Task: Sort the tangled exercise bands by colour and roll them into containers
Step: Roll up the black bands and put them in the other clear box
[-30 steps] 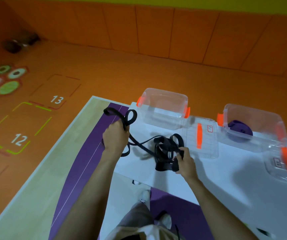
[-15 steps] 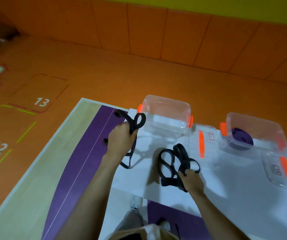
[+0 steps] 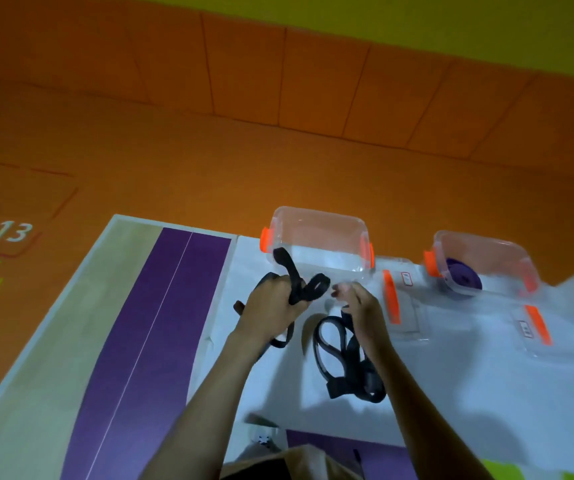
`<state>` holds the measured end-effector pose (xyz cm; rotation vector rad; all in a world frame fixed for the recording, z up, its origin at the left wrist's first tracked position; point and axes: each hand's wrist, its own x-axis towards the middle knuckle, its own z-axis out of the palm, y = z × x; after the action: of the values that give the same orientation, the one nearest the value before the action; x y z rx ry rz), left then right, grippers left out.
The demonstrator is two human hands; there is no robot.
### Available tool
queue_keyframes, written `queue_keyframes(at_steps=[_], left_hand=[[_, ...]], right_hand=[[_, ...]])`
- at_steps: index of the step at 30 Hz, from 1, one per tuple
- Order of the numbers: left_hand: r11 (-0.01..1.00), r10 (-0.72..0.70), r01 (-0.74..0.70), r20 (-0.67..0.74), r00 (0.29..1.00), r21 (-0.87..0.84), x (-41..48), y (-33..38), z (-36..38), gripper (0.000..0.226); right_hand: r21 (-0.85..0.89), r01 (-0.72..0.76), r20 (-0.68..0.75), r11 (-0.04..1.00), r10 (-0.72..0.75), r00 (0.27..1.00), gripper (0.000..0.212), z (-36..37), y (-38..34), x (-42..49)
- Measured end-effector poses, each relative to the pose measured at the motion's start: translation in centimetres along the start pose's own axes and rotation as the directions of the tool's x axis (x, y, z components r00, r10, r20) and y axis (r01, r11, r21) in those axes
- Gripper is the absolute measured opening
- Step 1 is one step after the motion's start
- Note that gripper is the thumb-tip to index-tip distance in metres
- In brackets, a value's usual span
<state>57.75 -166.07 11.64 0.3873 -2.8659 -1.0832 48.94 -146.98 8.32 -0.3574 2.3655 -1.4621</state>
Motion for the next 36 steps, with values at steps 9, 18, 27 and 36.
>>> queue_keyframes(at_steps=[9, 18, 27, 36], left_hand=[[0.966, 0.186, -0.215, 0.194, 0.963, 0.141, 0.4, -0.1, 4.0, 0.022], [0.999, 0.033, -0.02, 0.313, 0.949, -0.046, 0.6, -1.1, 4.3, 0.034], [0.96, -0.192, 0.239, 0.278, 0.941, -0.146, 0.8, 0.2, 1.8, 0.051], [0.903, 0.077, -0.078, -0.02, 0.997, -0.422, 0.9, 5.5, 1.4, 0.015]], right_hand=[[-0.028, 0.02, 0.167, 0.999, -0.015, 0.986, 0.026, 0.8, -3.6, 1.7], [0.245, -0.225, -0.003, 0.943, 0.233, 0.972, 0.043, -1.1, -2.9, 1.9], [0.361, -0.077, 0.038, 0.93, 0.068, 0.997, 0.047, -3.8, -4.7, 0.6], [0.336, 0.002, 0.033, 0.942, -0.014, 0.999, 0.022, -4.3, -6.3, -0.8]])
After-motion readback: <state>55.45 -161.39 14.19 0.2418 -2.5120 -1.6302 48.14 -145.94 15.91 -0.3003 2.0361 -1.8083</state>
